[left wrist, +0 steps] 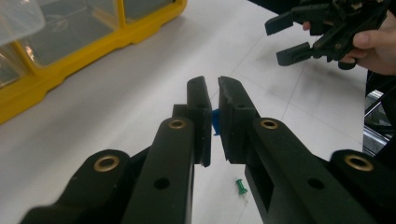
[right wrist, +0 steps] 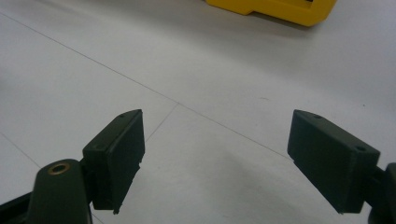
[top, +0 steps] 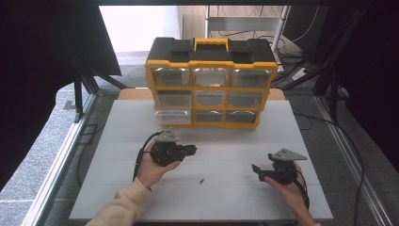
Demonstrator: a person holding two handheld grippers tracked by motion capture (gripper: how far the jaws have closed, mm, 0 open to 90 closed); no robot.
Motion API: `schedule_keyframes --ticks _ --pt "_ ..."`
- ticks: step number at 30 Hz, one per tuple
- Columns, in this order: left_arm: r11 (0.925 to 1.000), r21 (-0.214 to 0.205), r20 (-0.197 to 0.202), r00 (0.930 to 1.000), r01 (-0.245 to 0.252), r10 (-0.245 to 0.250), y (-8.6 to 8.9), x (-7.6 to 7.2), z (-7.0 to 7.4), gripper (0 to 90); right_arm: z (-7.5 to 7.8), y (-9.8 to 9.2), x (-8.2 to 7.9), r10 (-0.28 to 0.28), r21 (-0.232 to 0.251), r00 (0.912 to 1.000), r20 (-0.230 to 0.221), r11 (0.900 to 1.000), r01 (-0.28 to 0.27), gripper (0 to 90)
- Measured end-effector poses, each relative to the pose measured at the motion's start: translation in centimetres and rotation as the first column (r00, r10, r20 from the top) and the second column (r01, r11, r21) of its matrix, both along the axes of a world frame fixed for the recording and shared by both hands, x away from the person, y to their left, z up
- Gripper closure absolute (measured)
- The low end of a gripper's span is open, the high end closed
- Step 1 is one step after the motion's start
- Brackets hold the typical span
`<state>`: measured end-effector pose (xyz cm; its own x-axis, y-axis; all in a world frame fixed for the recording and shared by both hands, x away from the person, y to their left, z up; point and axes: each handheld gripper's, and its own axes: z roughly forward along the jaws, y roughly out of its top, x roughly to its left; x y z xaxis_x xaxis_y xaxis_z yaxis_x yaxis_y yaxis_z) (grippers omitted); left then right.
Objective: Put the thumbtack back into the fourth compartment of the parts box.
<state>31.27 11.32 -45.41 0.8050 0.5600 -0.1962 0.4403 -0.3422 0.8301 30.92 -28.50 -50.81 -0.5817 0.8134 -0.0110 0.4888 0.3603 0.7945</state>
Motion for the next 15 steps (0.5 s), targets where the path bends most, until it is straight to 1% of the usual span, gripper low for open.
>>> schedule_keyframes --ticks 9,11,13,14,15 --pt "0.9995 -0.024 0.033 0.9993 -0.019 0.019 0.7 -0.1 1.3 83.0 0.0 0.0 0.0 0.000 0.000 1.0000 0.000 1.0000 0.000 19.1" --pt "0.9987 -0.043 0.048 0.9985 -0.026 0.028 0.9 -0.1 1.9 83.1 0.0 0.0 0.0 -0.001 0.000 1.0000 0.000 1.0000 0.001 19.1" --pt "0.9987 -0.044 0.054 0.9981 -0.027 0.029 1.0 0.0 2.2 83.1 0.0 0.0 0.0 -0.002 0.000 1.0000 0.000 1.0000 0.002 19.1" --pt "0.9981 -0.052 0.061 0.9976 -0.031 0.035 1.1 0.0 2.6 83.0 0.0 0.0 0.0 -0.002 0.003 1.0000 -0.001 1.0000 0.002 19.1" --pt "0.9981 -0.052 0.061 0.9976 -0.031 0.035 1.1 0.0 2.6 83.0 0.0 0.0 0.0 -0.002 0.003 1.0000 -0.001 1.0000 0.002 19.1"
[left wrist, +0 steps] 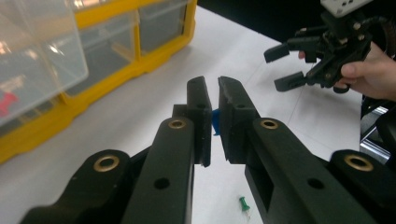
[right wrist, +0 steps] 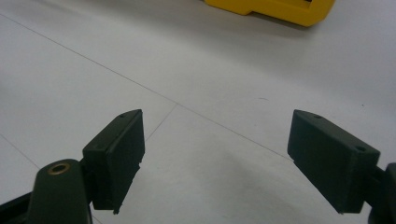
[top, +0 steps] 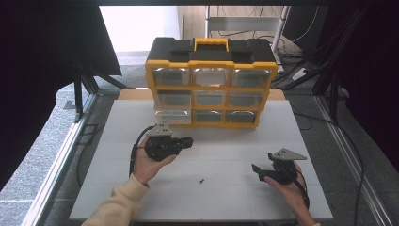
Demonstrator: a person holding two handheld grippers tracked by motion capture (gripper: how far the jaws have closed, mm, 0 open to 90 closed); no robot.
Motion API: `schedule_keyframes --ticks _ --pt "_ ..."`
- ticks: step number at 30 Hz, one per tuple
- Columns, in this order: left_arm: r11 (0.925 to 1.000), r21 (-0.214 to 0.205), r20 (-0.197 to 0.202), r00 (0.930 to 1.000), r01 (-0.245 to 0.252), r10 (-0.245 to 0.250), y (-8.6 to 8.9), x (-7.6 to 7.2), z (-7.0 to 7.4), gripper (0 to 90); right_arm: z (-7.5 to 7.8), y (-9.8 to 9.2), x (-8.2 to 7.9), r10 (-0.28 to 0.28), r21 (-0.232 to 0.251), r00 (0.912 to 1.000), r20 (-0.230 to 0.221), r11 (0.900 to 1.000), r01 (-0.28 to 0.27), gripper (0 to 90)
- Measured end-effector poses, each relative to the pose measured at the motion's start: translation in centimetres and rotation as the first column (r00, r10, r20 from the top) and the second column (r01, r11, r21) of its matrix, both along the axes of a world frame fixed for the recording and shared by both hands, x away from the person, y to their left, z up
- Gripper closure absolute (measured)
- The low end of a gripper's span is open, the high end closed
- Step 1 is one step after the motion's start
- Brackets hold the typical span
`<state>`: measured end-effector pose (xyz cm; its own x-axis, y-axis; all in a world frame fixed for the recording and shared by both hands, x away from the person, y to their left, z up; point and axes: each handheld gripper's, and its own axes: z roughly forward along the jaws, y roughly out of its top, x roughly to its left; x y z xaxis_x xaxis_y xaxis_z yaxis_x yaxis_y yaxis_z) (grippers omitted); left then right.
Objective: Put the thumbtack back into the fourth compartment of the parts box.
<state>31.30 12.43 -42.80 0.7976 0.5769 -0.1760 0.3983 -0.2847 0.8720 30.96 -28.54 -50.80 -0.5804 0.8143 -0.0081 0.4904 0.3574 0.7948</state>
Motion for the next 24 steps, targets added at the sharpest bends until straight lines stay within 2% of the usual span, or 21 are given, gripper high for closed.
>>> schedule_keyframes --ticks 2,12,15,24 --pt "1.0000 -0.003 0.021 0.9998 -0.003 0.003 0.1 0.2 0.6 83.0 0.0 0.0 0.0 -0.001 -0.001 1.0000 0.000 1.0000 0.001 19.1" --pt "0.9991 -0.028 0.057 0.9977 -0.033 0.035 1.1 1.1 2.5 83.0 0.0 -0.1 0.0 -0.002 0.000 1.0000 -0.001 1.0000 0.002 19.1" --pt "0.9984 -0.039 0.062 0.9972 -0.041 0.043 1.2 1.3 2.8 83.0 0.0 0.0 0.0 -0.004 -0.001 1.0000 -0.001 1.0000 0.004 19.1" --pt "0.9969 -0.038 0.072 0.9949 -0.068 0.071 1.7 2.4 3.6 83.0 0.0 -0.1 0.1 -0.003 0.001 1.0000 0.000 1.0000 0.003 19.1"
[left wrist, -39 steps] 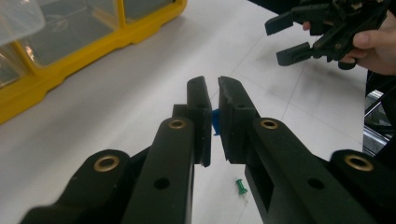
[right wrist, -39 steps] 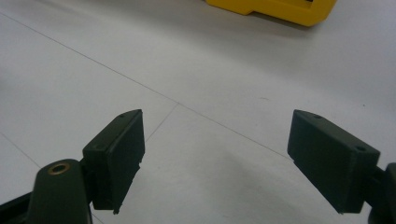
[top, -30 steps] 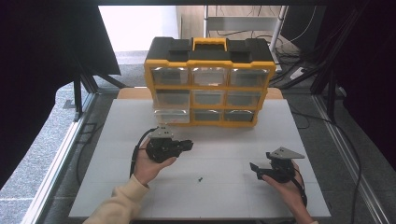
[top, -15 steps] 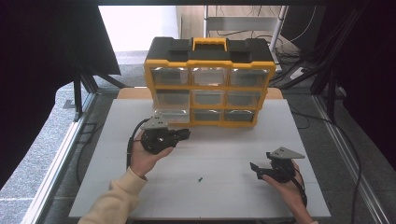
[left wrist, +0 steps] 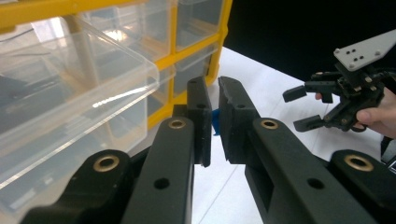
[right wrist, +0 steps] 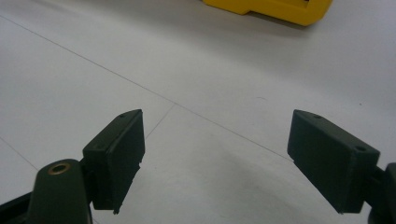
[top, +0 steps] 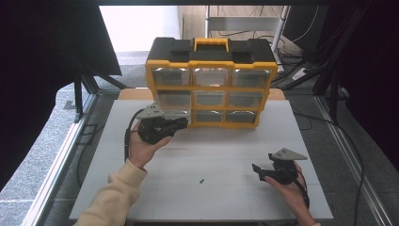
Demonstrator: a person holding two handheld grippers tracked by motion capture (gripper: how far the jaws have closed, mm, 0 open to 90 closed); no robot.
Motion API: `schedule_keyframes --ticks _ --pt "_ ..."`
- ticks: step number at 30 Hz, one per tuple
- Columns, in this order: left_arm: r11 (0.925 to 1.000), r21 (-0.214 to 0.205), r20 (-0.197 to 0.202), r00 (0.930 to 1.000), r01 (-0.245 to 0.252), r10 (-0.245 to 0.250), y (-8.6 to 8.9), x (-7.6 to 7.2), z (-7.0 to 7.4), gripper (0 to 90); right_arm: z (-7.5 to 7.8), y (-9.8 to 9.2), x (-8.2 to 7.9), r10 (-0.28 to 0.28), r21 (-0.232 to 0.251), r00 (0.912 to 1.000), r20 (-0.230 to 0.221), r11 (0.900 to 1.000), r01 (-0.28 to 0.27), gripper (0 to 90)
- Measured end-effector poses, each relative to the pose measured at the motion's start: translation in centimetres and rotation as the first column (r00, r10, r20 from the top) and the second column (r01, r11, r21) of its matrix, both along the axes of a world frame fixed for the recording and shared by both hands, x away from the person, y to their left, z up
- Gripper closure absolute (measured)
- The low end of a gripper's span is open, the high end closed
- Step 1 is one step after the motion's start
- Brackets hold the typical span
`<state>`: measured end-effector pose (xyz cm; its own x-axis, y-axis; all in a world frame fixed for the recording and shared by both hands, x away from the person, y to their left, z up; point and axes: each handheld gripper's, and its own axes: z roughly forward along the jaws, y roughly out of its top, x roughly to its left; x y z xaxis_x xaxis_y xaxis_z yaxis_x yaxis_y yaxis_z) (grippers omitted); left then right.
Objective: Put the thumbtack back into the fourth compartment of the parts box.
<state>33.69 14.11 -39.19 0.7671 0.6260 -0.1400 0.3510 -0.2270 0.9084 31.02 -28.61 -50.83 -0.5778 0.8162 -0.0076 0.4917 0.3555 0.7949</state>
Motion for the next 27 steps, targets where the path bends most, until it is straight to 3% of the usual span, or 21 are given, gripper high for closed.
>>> schedule_keyframes --ticks 27 --pt "0.9979 -0.016 0.013 0.9979 -0.062 0.063 1.6 2.2 2.0 83.0 0.0 0.0 0.0 -0.004 0.001 1.0000 -0.005 1.0000 0.004 19.1"
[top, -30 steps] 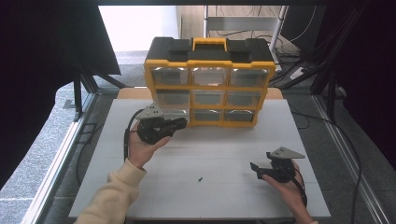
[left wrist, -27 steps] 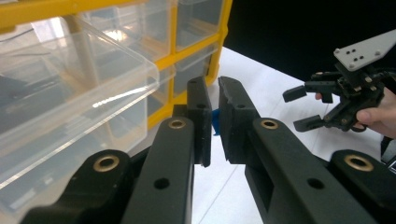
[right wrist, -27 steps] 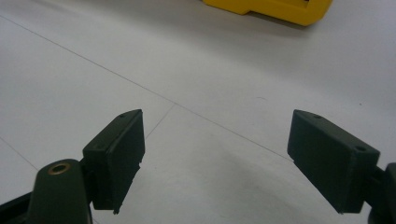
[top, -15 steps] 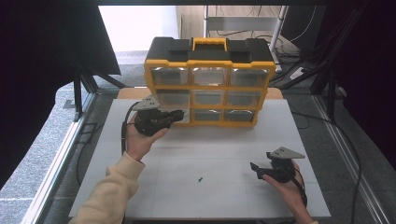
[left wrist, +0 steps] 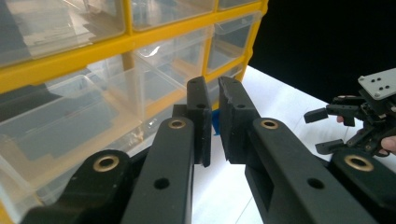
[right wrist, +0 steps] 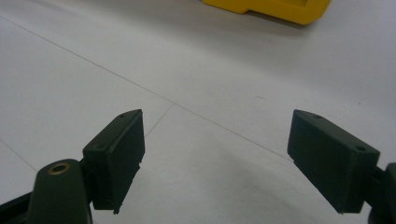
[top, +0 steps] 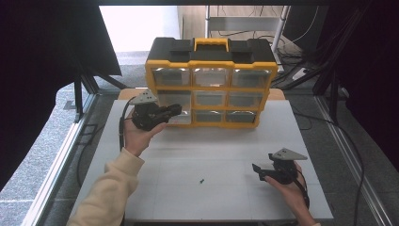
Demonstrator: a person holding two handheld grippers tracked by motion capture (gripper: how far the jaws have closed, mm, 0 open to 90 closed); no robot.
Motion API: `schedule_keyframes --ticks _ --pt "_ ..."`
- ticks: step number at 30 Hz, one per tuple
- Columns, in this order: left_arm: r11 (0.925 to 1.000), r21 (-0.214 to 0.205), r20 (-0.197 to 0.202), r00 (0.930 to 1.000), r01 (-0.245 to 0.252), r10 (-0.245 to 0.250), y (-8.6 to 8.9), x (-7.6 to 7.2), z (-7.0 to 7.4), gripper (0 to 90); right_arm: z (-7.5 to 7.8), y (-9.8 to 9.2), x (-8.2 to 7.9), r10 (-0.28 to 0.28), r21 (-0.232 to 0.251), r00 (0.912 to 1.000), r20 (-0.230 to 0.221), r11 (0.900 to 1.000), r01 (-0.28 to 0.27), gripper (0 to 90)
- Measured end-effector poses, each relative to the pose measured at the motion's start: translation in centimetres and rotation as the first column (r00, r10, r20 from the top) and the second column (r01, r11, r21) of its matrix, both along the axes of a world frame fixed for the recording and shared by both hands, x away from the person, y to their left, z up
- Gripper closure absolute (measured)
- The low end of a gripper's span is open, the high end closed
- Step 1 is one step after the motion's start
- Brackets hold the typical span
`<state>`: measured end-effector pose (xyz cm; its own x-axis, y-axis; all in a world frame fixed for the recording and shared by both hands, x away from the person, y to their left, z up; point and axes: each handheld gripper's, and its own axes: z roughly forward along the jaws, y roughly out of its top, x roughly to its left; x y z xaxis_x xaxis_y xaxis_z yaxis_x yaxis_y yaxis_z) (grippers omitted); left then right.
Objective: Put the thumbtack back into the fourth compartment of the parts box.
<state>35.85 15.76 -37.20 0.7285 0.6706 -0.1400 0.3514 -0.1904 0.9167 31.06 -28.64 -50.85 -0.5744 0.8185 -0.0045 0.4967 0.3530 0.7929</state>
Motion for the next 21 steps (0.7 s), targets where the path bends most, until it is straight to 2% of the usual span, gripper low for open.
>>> schedule_keyframes --ticks 12,21 --pt "0.9993 0.013 0.001 0.9994 -0.035 0.035 0.6 1.3 1.2 82.9 0.0 0.0 0.0 -0.004 0.001 1.0000 -0.003 1.0000 0.004 19.1" --pt "0.9980 0.018 -0.004 0.9982 -0.060 0.060 0.9 2.3 1.5 82.9 0.0 0.0 0.1 -0.004 -0.001 1.0000 -0.003 1.0000 0.004 19.1"
